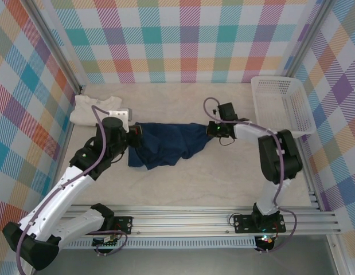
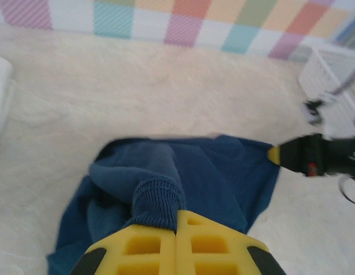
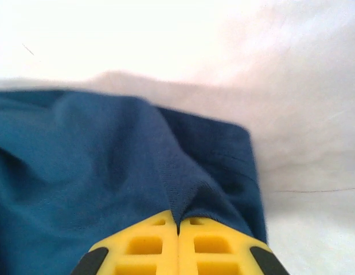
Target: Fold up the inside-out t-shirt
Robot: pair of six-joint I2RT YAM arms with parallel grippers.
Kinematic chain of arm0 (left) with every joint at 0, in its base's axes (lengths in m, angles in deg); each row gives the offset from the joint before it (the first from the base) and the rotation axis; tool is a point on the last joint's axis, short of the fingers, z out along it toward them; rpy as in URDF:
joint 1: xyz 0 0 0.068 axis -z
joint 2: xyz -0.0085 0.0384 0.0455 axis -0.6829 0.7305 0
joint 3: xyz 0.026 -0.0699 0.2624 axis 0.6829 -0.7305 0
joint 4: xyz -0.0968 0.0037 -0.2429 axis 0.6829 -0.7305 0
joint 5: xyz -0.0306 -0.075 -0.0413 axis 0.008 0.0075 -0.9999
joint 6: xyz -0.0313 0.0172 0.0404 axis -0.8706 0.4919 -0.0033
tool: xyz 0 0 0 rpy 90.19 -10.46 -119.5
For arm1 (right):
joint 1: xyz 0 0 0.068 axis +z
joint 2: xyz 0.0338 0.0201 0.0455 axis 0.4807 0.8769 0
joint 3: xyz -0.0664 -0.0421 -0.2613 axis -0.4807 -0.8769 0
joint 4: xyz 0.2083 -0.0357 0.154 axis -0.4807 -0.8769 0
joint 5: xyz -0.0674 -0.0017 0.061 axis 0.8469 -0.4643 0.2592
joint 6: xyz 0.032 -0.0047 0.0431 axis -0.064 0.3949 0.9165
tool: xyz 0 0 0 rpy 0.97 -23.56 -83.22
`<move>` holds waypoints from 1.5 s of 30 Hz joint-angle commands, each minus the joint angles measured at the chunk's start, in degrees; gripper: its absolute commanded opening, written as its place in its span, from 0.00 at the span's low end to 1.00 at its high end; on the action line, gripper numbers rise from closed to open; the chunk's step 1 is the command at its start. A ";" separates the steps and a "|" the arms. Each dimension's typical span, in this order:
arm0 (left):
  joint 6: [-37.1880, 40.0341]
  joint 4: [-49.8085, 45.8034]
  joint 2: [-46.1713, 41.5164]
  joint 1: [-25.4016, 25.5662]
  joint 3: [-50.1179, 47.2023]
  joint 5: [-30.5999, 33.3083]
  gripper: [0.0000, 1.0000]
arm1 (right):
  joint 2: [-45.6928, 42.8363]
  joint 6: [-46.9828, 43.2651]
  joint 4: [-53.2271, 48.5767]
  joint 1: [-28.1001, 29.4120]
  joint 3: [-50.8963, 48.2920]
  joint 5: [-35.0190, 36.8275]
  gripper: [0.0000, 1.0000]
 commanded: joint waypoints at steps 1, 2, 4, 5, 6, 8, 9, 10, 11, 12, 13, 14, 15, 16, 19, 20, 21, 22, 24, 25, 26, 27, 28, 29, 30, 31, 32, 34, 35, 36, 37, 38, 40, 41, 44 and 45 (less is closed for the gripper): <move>-3.56 4.83 -3.15 -2.83 6.08 3.26 0.00 | -19.65 -2.55 5.40 -4.53 0.78 1.53 0.00; -4.45 6.32 -3.22 -3.45 7.38 3.31 0.00 | -23.69 -3.66 5.29 -4.73 1.94 2.39 0.00; -5.48 8.51 -3.37 -4.35 9.92 3.39 0.00 | -28.09 -5.95 2.59 -4.88 6.07 3.10 0.00; -5.52 9.28 -3.22 -4.71 11.30 3.34 0.00 | -29.47 -6.95 0.79 -4.81 8.35 3.46 0.00; -5.45 9.45 -3.04 -4.97 12.61 3.48 0.00 | -30.35 -7.74 -0.34 -4.77 10.08 3.57 0.00; -5.02 8.72 -2.62 -5.51 15.49 4.64 0.00 | -31.90 -9.56 -2.22 -4.91 13.08 4.09 0.00; -4.77 8.41 -2.58 -5.77 16.67 5.18 0.00 | -32.43 -10.52 -3.26 -4.87 14.48 4.35 0.00; -4.73 8.08 -2.49 -6.03 17.52 5.63 0.00 | -32.85 -11.30 -4.22 -4.84 15.51 4.74 0.00; -4.33 7.69 -2.52 -6.36 18.39 5.78 0.00 | -33.33 -12.09 -5.38 -4.91 16.77 5.54 0.00; -3.93 7.24 -2.52 -6.74 19.32 5.81 0.00 | -33.90 -12.78 -6.67 -4.95 17.80 6.28 0.00; -3.60 6.79 -2.61 -6.92 20.06 5.87 0.00 | -34.53 -13.34 -7.39 -4.91 18.38 7.20 0.00; -3.22 6.44 -2.67 -7.06 20.73 5.39 0.00 | -35.64 -13.80 -7.85 -4.91 18.75 8.12 0.00; -2.68 5.93 -2.67 -7.11 21.48 4.07 0.00 | -36.82 -14.27 -8.18 -4.91 18.85 8.56 0.00; -2.31 5.47 -2.54 -7.11 22.24 2.32 0.00 | -37.74 -14.62 -8.74 -4.92 19.10 8.70 0.00; -2.00 3.95 -1.44 -7.11 23.66 -7.59 0.00 | -39.97 -15.42 -12.76 -4.96 21.26 9.48 0.00; -2.03 3.86 -1.16 -7.11 23.65 -11.81 0.00 | -40.90 -15.68 -14.05 -4.91 21.82 9.63 0.00; -2.05 3.66 -1.02 -7.11 23.43 -16.07 0.00 | -41.81 -15.85 -15.19 -4.89 22.12 9.87 0.00; -1.89 3.25 -0.86 -7.11 23.37 -19.12 0.00 | -42.53 -15.99 -16.36 -4.94 22.35 9.93 0.00; -1.58 1.68 -1.30 -7.11 23.11 -24.19 0.00 | -43.71 -16.28 -19.34 -4.95 23.42 10.70 0.00; -1.34 0.94 -1.59 -7.11 22.96 -25.78 0.00 | -43.87 -16.72 -21.09 -4.97 24.24 10.99 0.00; -1.28 -0.09 -1.94 -7.11 22.73 -27.14 0.00 | -43.68 -17.24 -22.77 -4.93 25.31 11.44 0.00; -1.28 -1.32 -2.15 -7.11 22.66 -27.88 0.00 | -43.12 -17.84 -24.44 -4.98 26.43 12.04 0.00; -1.22 -2.37 -2.28 -7.11 22.55 -28.23 0.00 | -42.32 -18.39 -25.59 -4.92 27.30 12.57 0.00; -1.30 -3.63 -2.30 -7.11 22.38 -28.00 0.00 | -41.08 -18.96 -26.73 -4.90 28.35 12.98 0.00; -1.30 -4.88 -2.04 -7.12 22.00 -27.27 0.00 | -39.40 -19.40 -27.64 -4.91 29.26 13.21 0.00; -1.30 -6.00 -1.77 -7.11 21.63 -26.23 0.00 | -37.93 -19.64 -28.04 -4.91 29.88 13.15 0.00; -1.29 -6.96 -1.42 -7.12 20.83 -24.74 0.00 | -35.89 -19.87 -28.24 -4.91 30.29 12.97 0.00; -1.54 -7.68 -0.41 -7.11 18.51 -21.61 0.00 | -31.69 -20.29 -27.36 -4.91 30.26 13.12 0.03; -1.73 -7.95 0.27 -7.12 16.99 -19.40 0.00 | -29.03 -20.70 -26.35 -4.92 29.88 13.55 0.04; -2.17 -7.85 1.13 -7.11 15.27 -16.77 0.00 | -26.07 -21.00 -25.04 -4.95 29.39 14.53 0.05; -2.73 -7.36 2.01 -7.12 13.59 -14.11 0.00 | -23.72 -21.14 -24.15 -4.91 29.19 14.98 0.05; -3.92 -6.62 3.39 -7.19 11.62 -11.27 0.00 | -19.70 -21.20 -22.82 -4.90 28.93 15.27 0.07; -5.99 -3.56 6.69 -7.20 7.52 -8.22 0.00 | -11.78 -20.88 -21.19 -4.92 30.09 15.58 0.10; -7.53 -1.29 9.05 -7.21 5.93 -7.44 0.00 | -7.09 -20.65 -21.33 -4.91 31.66 15.44 0.13; -8.96 4.33 16.84 -7.20 3.96 -8.69 0.01 | 3.05 -19.26 -24.92 -4.62 36.86 13.57 0.26; -8.85 5.07 19.83 -7.20 4.34 -8.81 0.02 | 4.09 -19.26 -25.18 -3.86 36.40 13.17 0.31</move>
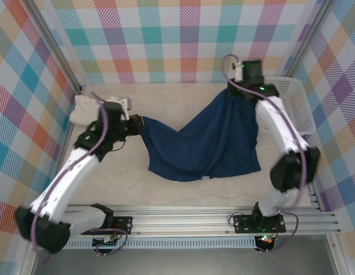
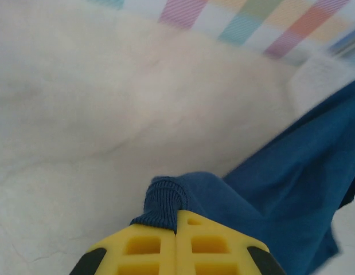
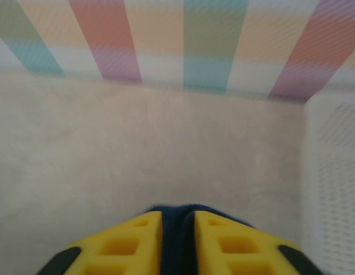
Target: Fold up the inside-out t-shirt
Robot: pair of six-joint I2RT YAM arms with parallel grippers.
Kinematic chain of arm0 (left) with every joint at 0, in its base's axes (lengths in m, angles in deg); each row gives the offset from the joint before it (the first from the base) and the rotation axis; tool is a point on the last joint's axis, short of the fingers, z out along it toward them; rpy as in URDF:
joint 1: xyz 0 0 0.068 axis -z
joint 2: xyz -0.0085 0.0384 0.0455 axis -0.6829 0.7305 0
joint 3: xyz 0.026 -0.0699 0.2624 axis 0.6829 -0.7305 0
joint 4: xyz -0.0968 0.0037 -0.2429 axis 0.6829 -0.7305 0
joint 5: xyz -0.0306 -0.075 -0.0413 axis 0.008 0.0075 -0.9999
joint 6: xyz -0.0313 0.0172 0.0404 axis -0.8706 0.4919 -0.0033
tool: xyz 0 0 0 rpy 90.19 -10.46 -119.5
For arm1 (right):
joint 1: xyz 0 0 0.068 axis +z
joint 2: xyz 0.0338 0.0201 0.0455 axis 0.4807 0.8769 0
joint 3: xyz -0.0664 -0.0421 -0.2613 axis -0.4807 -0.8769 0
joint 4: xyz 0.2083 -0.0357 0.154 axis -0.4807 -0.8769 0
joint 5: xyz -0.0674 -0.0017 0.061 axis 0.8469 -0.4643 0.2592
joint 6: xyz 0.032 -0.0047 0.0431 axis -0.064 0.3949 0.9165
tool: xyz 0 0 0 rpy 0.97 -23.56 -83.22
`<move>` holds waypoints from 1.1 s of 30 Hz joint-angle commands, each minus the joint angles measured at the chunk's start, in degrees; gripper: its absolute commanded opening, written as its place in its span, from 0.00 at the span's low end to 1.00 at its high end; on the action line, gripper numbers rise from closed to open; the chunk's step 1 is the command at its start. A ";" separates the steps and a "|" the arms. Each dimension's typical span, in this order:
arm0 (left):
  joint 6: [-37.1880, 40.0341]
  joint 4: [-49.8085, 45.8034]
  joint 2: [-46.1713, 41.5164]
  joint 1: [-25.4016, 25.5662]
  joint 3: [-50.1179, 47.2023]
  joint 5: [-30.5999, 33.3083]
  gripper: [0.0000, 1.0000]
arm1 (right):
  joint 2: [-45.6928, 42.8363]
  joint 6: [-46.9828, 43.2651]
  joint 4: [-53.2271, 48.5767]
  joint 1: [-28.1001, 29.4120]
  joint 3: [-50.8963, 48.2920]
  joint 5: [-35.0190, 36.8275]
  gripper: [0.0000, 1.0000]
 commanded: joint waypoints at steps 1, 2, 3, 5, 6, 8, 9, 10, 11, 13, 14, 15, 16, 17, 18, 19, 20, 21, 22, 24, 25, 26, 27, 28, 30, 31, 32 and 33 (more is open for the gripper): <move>-2.35 5.64 8.79 -0.69 -0.44 3.44 0.03 | 1.84 0.18 -1.47 2.27 -0.72 -1.09 0.36; -2.04 5.45 10.88 -0.73 -0.06 4.57 0.03 | -0.14 -0.16 0.96 3.86 -5.20 -2.15 0.41; -1.63 5.69 12.02 -0.75 -0.17 5.51 0.03 | -2.49 -0.38 2.91 5.30 -9.09 -4.04 0.44; -1.30 6.59 13.72 -0.90 -0.93 7.57 0.02 | -8.15 -2.20 6.86 9.32 -19.36 -11.00 0.48; -1.10 7.15 14.07 -1.03 -1.24 7.96 0.00 | -10.68 -3.61 8.21 11.51 -23.41 -12.90 0.49; -0.94 7.54 14.80 -1.34 -1.59 8.59 0.00 | -14.61 -5.28 10.03 16.34 -31.00 -18.15 0.52; -0.72 7.76 14.98 -1.51 -1.67 8.53 0.00 | -15.65 -6.73 10.53 18.88 -33.77 -20.94 0.53; -0.73 7.69 15.13 -1.68 -1.62 8.45 0.00 | -16.13 -8.12 10.84 21.20 -35.66 -21.79 0.55; -0.66 7.61 15.24 -1.89 -1.58 8.18 0.00 | -16.44 -9.34 11.18 23.70 -37.36 -22.07 0.57; -0.66 7.75 15.15 -2.22 -1.67 8.11 0.00 | -16.92 -12.38 13.93 28.67 -41.80 -21.73 0.63; -0.65 7.83 15.12 -2.35 -1.75 7.89 0.00 | -17.21 -13.38 15.75 30.46 -43.99 -21.87 0.65; -0.66 7.93 15.08 -2.48 -1.73 7.59 0.00 | -17.41 -13.74 17.15 31.36 -45.30 -21.82 0.66; -0.57 7.97 15.10 -2.61 -1.72 7.34 0.00 | -17.42 -14.63 18.75 32.61 -46.79 -21.51 0.67; -0.57 7.92 15.12 -2.70 -1.67 7.14 0.00 | -17.06 -15.81 19.31 33.93 -47.50 -19.99 0.67; -0.57 8.02 15.23 -2.88 -1.67 6.94 0.00 | -16.18 -17.08 19.53 35.18 -47.71 -18.03 0.67; -0.57 8.10 15.26 -3.04 -1.67 6.57 0.00 | -15.04 -18.06 19.53 35.93 -47.49 -16.55 0.67; -0.65 8.09 15.35 -3.14 -1.68 6.32 0.00 | -13.57 -18.80 19.61 36.61 -47.09 -14.36 0.67; -0.66 8.17 15.31 -3.23 -1.67 5.93 0.00 | -12.00 -19.64 19.80 37.17 -46.57 -12.78 0.68; -0.66 8.24 15.29 -3.32 -1.67 5.70 0.00 | -10.66 -20.51 20.28 37.62 -46.14 -11.25 0.68; -0.66 8.20 15.34 -3.41 -1.65 5.32 0.00 | -8.76 -20.34 22.05 38.00 -45.25 -7.41 0.63; -0.66 8.14 15.20 -3.41 -1.73 5.25 0.00 | -7.97 -20.36 22.66 38.00 -44.56 -6.40 0.55; -0.66 8.13 15.10 -3.45 -1.76 5.24 0.00 | -7.57 -20.26 23.44 38.00 -44.10 -5.78 0.47; -0.66 8.12 14.91 -3.49 -1.89 5.25 0.00 | -7.28 -20.03 24.75 38.00 -43.94 -4.85 0.38; -0.66 8.13 14.83 -3.50 -2.09 5.24 0.00 | -7.15 -20.17 25.86 38.02 -44.03 -4.21 0.31; -0.67 8.13 14.51 -3.60 -2.52 5.17 0.00 | -7.03 -20.18 26.70 38.00 -43.79 -2.18 0.19; -0.63 8.13 14.37 -3.59 -2.76 5.13 0.00 | -7.39 -19.51 26.99 37.71 -43.77 -0.85 0.09; -0.58 8.02 14.15 -3.63 -3.04 5.09 0.00 | -8.23 -18.16 25.87 36.73 -43.41 -1.95 0.01; -0.56 7.85 13.94 -3.67 -3.35 5.19 0.00 | -9.83 -15.50 24.13 35.09 -42.92 -5.22 0.00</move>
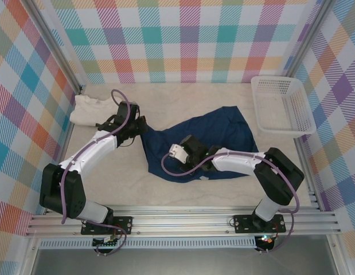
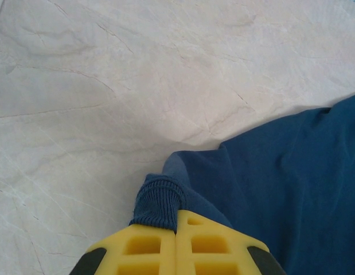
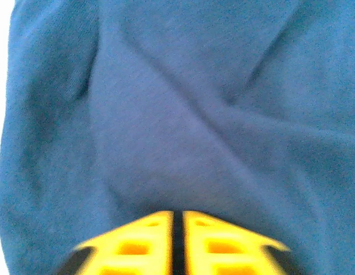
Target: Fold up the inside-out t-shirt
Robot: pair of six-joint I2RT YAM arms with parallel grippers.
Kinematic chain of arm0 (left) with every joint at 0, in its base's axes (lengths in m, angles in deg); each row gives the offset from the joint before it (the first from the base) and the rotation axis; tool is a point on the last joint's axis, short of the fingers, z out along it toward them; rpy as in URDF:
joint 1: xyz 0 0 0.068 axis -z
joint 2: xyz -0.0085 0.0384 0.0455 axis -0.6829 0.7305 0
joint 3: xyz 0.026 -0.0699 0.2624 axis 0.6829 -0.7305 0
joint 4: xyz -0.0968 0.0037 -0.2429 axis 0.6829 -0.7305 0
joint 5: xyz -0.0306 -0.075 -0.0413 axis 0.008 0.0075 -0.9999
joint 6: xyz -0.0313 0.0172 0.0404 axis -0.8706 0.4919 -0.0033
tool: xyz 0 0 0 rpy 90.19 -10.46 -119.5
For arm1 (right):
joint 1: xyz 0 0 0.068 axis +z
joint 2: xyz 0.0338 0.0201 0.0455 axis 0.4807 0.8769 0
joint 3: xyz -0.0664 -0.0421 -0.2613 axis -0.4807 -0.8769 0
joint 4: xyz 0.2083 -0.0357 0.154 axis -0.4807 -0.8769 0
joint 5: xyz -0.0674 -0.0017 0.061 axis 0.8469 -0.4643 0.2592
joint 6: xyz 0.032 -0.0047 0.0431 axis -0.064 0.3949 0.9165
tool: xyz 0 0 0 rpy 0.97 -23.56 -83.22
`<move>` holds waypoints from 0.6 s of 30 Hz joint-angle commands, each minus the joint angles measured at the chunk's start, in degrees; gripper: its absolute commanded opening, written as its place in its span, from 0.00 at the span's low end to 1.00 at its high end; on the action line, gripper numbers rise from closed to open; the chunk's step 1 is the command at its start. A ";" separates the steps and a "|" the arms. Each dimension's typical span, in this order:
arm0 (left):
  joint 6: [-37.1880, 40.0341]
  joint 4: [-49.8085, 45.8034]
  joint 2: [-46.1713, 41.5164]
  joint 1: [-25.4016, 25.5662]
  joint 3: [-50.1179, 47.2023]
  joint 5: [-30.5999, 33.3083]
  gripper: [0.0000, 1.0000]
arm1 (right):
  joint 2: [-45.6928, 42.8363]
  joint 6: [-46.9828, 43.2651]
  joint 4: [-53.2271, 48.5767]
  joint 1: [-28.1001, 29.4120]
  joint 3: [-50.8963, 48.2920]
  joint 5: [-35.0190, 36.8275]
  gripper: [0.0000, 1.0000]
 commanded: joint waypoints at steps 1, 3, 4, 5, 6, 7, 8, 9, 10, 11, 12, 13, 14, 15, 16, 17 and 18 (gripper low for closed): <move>0.35 1.00 -1.69 -1.01 -1.95 -0.20 0.00 | -4.57 6.00 -0.71 -4.27 2.22 -5.52 0.00; 0.35 0.96 -2.30 -1.06 -3.26 0.64 0.05 | -8.07 15.82 -2.10 -10.35 2.14 -20.01 0.00; 0.32 0.92 -2.44 -1.09 -3.92 1.16 0.09 | -8.78 19.41 -2.05 -12.42 2.09 -25.32 0.00; 0.21 0.97 -2.82 -1.16 -4.68 1.64 0.11 | -9.09 22.31 -2.04 -13.83 2.27 -29.86 0.00; 0.15 1.17 -3.17 -1.23 -5.34 1.77 0.11 | -9.13 23.13 -2.64 -13.89 2.59 -31.84 0.00; 0.03 1.88 -3.51 -1.36 -6.06 1.59 0.10 | -8.96 22.27 -4.32 -13.46 3.09 -32.23 0.00; -0.21 2.29 -3.61 -1.45 -6.45 0.98 0.09 | -8.91 19.89 -6.47 -12.25 3.32 -29.65 0.00; -0.26 2.41 -3.55 -1.48 -6.34 0.27 0.07 | -9.21 16.28 -8.23 -10.28 3.08 -24.69 0.09; -0.22 2.32 -3.34 -1.45 -6.00 -0.44 0.05 | -9.39 13.60 -8.85 -8.33 2.55 -19.01 0.20; -0.22 2.19 -3.06 -1.45 -5.52 -1.09 0.03 | -9.21 8.89 -9.16 -5.69 2.08 -12.43 0.33; -0.22 2.11 -2.84 -1.45 -5.13 -1.62 0.01 | -8.52 5.88 -9.19 -3.58 1.96 -7.95 0.42; -0.22 2.01 -2.69 -1.45 -4.81 -1.77 0.00 | -7.09 3.33 -9.44 -1.60 2.36 -3.31 0.49; -0.17 2.18 -2.78 -1.45 -4.65 -1.72 0.00 | -5.86 1.90 -9.50 -0.61 2.78 -1.25 0.54; -0.12 2.07 -2.76 -1.51 -4.58 -1.68 0.00 | -4.56 0.83 -9.08 0.41 3.07 0.75 0.61; 0.00 1.91 -2.84 -1.53 -4.54 -1.58 0.00 | -3.12 -0.43 -8.54 1.44 3.32 2.54 0.69; 0.20 1.59 -2.97 -1.53 -4.42 -1.47 0.00 | -1.77 -1.59 -7.90 2.51 3.64 4.24 0.73; 0.43 1.28 -3.00 -1.53 -4.36 -1.39 0.00 | -0.32 -2.29 -7.46 3.31 4.04 5.74 0.74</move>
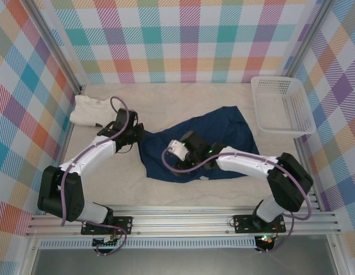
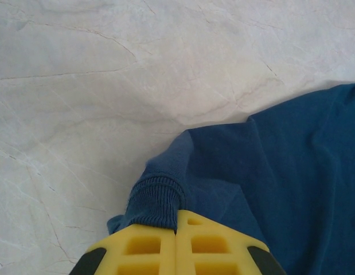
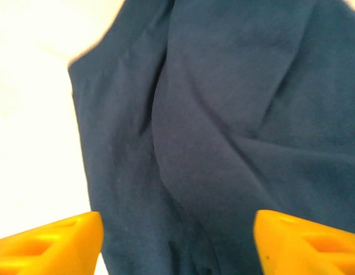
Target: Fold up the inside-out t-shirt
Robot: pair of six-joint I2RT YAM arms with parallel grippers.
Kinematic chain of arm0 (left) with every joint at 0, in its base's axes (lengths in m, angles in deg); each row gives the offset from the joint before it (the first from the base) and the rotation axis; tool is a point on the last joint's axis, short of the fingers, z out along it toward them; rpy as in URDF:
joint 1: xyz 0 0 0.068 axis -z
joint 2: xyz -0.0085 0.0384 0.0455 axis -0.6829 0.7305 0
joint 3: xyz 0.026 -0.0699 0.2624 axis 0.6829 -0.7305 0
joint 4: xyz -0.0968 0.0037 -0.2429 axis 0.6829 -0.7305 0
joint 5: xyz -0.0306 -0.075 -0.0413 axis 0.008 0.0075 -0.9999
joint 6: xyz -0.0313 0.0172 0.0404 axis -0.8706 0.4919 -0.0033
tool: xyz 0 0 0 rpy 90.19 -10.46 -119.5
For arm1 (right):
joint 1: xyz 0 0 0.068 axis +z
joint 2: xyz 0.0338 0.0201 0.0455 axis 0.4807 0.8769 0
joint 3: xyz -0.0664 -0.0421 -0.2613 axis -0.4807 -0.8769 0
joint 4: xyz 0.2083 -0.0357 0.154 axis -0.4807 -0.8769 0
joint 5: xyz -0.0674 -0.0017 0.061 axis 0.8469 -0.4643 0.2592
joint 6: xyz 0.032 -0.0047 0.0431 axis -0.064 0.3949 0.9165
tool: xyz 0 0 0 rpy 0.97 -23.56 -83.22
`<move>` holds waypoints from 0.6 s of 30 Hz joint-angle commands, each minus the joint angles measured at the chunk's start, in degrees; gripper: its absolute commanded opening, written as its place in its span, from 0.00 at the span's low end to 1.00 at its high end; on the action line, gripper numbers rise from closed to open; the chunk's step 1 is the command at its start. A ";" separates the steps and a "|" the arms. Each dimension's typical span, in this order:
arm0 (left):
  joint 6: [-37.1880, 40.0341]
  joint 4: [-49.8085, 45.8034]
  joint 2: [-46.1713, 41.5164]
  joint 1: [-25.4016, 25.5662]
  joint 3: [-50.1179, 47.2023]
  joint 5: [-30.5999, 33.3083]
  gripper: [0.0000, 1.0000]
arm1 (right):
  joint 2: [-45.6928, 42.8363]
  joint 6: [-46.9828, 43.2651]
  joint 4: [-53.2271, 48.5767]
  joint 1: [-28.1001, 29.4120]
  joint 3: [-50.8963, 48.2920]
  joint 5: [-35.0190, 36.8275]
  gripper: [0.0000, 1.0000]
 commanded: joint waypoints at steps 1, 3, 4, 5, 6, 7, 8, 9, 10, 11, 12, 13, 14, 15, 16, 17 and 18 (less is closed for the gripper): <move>0.30 0.17 -1.44 -0.51 1.63 -0.31 0.00 | 4.71 -6.67 -0.67 1.60 1.65 10.90 0.74; 0.53 -0.05 -1.66 -0.51 1.60 0.00 0.00 | 7.26 -6.60 0.32 1.76 2.54 14.44 0.70; 0.51 -0.07 -1.83 -0.51 1.65 0.11 0.00 | 8.05 -6.71 0.90 1.76 2.88 15.88 0.64; 0.53 -0.06 -2.01 -0.51 1.51 0.09 0.00 | 8.72 -6.77 1.35 1.78 3.21 16.89 0.55; 0.62 -0.12 -2.04 -0.51 1.50 0.08 0.00 | 8.96 -6.55 1.76 1.69 3.48 17.23 0.48; 0.60 -0.14 -2.08 -0.51 1.49 0.02 0.00 | 8.85 -6.04 2.45 1.67 3.54 17.11 0.39; 0.68 -0.14 -2.09 -0.51 1.53 0.00 0.00 | 8.59 -5.42 2.68 1.46 3.61 16.04 0.33; 0.75 -0.22 -2.08 -0.51 1.58 0.09 0.00 | 8.17 -4.40 2.56 1.04 3.79 14.53 0.27; 0.86 -0.22 -2.11 -0.51 1.42 0.14 0.00 | 7.50 -3.26 2.47 0.46 3.80 13.12 0.21; 0.85 -0.22 -2.19 -0.50 1.34 0.15 0.00 | 6.57 -1.88 2.19 -0.57 3.65 10.72 0.15; 0.84 -0.15 -2.27 -0.55 1.20 0.21 0.00 | 5.52 -0.34 2.11 -1.70 3.33 7.85 0.09; 0.84 -0.09 -2.37 -0.58 0.98 0.24 0.00 | 4.59 0.95 2.03 -2.76 3.12 5.10 0.05; 0.89 0.08 -2.44 -0.58 0.74 0.31 0.00 | 3.68 2.54 1.79 -3.98 2.93 1.70 0.01; 0.84 0.21 -2.51 -0.60 0.45 0.40 0.00 | 3.04 4.19 1.39 -5.26 2.96 -1.98 0.00; 0.88 0.38 -2.37 -0.60 0.28 0.48 0.00 | 2.68 5.71 0.62 -6.45 3.31 -5.60 0.00; 0.83 0.55 -2.29 -0.60 0.03 0.52 0.00 | 2.39 7.72 -0.02 -7.97 3.73 -10.21 0.00; 0.92 0.66 -2.26 -0.60 -0.18 0.64 0.00 | 2.27 10.64 -0.37 -9.57 4.03 -15.14 0.00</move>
